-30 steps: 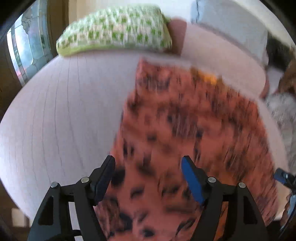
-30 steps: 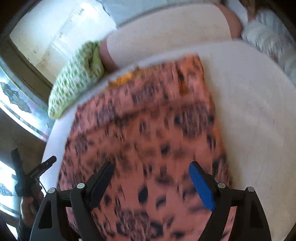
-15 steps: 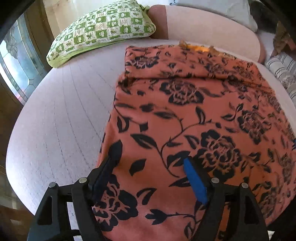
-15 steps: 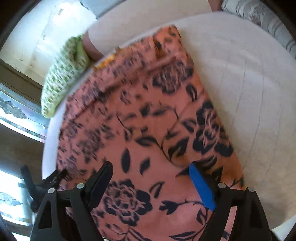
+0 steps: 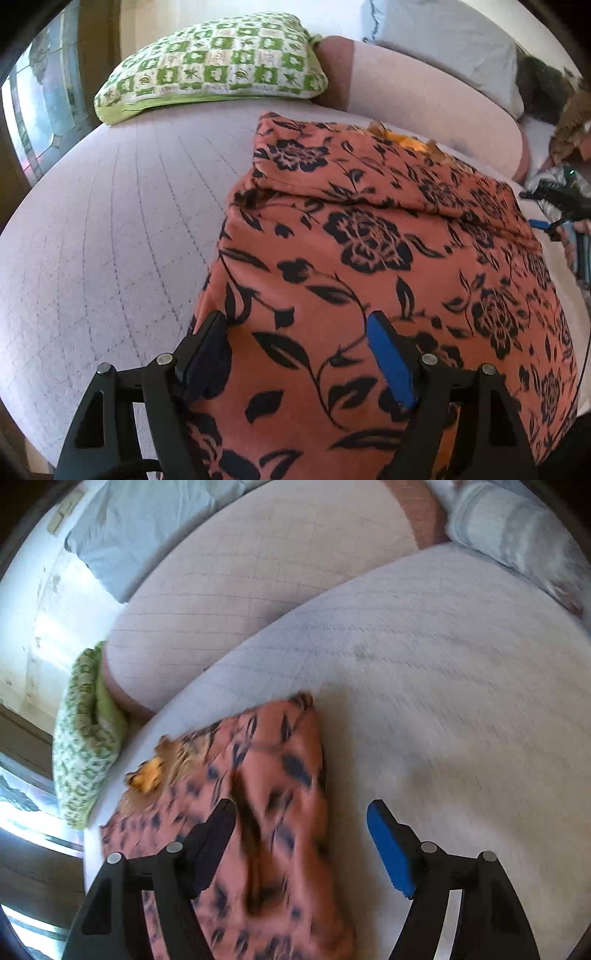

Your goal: Fold small clothes

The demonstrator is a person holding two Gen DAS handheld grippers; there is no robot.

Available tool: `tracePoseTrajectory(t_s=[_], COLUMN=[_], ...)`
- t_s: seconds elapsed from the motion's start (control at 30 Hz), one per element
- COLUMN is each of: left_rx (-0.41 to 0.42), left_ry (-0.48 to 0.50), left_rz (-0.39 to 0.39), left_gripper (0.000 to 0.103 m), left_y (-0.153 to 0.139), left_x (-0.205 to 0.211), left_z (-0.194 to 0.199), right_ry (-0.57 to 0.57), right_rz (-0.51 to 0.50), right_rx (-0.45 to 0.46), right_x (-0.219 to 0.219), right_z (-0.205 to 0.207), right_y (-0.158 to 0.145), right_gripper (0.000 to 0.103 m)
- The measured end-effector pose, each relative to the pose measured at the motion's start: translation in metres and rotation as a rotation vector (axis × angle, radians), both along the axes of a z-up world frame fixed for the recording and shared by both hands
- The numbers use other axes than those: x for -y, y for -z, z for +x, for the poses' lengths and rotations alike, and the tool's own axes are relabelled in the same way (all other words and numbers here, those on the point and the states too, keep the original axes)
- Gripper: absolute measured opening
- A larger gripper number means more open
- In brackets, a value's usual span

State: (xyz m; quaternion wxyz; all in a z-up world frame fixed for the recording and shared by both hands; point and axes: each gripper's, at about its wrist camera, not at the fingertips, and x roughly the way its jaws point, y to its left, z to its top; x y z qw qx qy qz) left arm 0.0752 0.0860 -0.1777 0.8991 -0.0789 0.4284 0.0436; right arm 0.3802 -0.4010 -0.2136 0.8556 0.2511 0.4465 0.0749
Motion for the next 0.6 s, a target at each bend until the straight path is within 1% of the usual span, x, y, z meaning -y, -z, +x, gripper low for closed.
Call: tracePoseTrajectory(t_s=[0.03, 0.07, 0.1, 0.13, 0.17, 0.2, 0.23, 0.27, 0.3, 0.33, 0.37, 0.4, 0.43, 0.47, 0.5, 0.53, 0.57, 0.6], left_rx=[0.005, 0.006, 0.005, 0.004, 0.005, 0.007, 0.01, 0.01, 0.008, 0.008, 0.011, 0.011, 0.011, 0.013, 0.016, 0.018, 0.02, 0.021], left_ry=[0.005, 0.013, 0.018, 0.021, 0.025, 0.026, 0.026, 0.027, 0.029, 0.032, 0.033, 0.031, 0.029, 0.026, 0.026, 0.025, 0.026, 0.025], left_rz=[0.002, 0.008, 0.013, 0.017, 0.019, 0.021, 0.021, 0.019, 0.022, 0.023, 0.022, 0.018, 0.01, 0.0, -0.009, -0.018, -0.023, -0.026], left_gripper=[0.079, 0.079, 0.079, 0.079, 0.079, 0.079, 0.079, 0.079, 0.079, 0.079, 0.079, 0.079, 0.079, 0.079, 0.079, 0.079, 0.079, 0.079], left_y=[0.0, 0.0, 0.001, 0.002, 0.003, 0.003, 0.003, 0.003, 0.003, 0.003, 0.003, 0.003, 0.002, 0.001, 0.001, 0.0, 0.0, 0.0], left_x=[0.001, 0.003, 0.004, 0.005, 0.006, 0.007, 0.008, 0.008, 0.008, 0.008, 0.008, 0.007, 0.007, 0.006, 0.005, 0.005, 0.006, 0.006], left_z=[0.002, 0.004, 0.007, 0.009, 0.009, 0.009, 0.008, 0.008, 0.009, 0.009, 0.008, 0.007, 0.006, 0.005, 0.004, 0.003, 0.003, 0.002], right_ry=[-0.01, -0.012, -0.007, 0.006, 0.024, 0.038, 0.031, -0.008, -0.057, -0.065, -0.047, -0.021, 0.014, 0.039, 0.058, 0.065, 0.038, -0.003], right_rz=[-0.029, -0.051, -0.102, -0.156, -0.214, -0.269, -0.333, -0.356, -0.358, -0.333, -0.283, -0.212, -0.138, -0.103, -0.065, -0.033, -0.002, 0.0], right_rx=[-0.01, -0.02, -0.016, -0.012, 0.0, 0.03, 0.075, 0.084, 0.018, 0.009, 0.021, 0.027, 0.029, 0.029, 0.027, 0.02, 0.009, -0.014], right_x=[-0.003, -0.006, -0.01, -0.013, -0.015, -0.019, -0.026, -0.032, -0.036, -0.033, -0.025, -0.017, -0.006, 0.0, 0.006, 0.008, 0.007, 0.001], right_z=[0.013, 0.02, 0.026, 0.031, 0.033, 0.032, 0.029, 0.03, 0.037, 0.038, 0.034, 0.031, 0.023, 0.014, 0.005, -0.005, -0.013, -0.018], right_y=[0.005, 0.009, 0.01, 0.009, 0.006, -0.001, -0.009, -0.006, 0.007, 0.013, 0.01, 0.006, 0.002, 0.0, -0.001, -0.001, 0.001, 0.004], right_gripper=[0.066, 0.062, 0.042, 0.017, 0.014, 0.012, 0.011, 0.011, 0.012, 0.012, 0.013, 0.016, 0.033, 0.052, 0.088, 0.089, 0.089, 0.087])
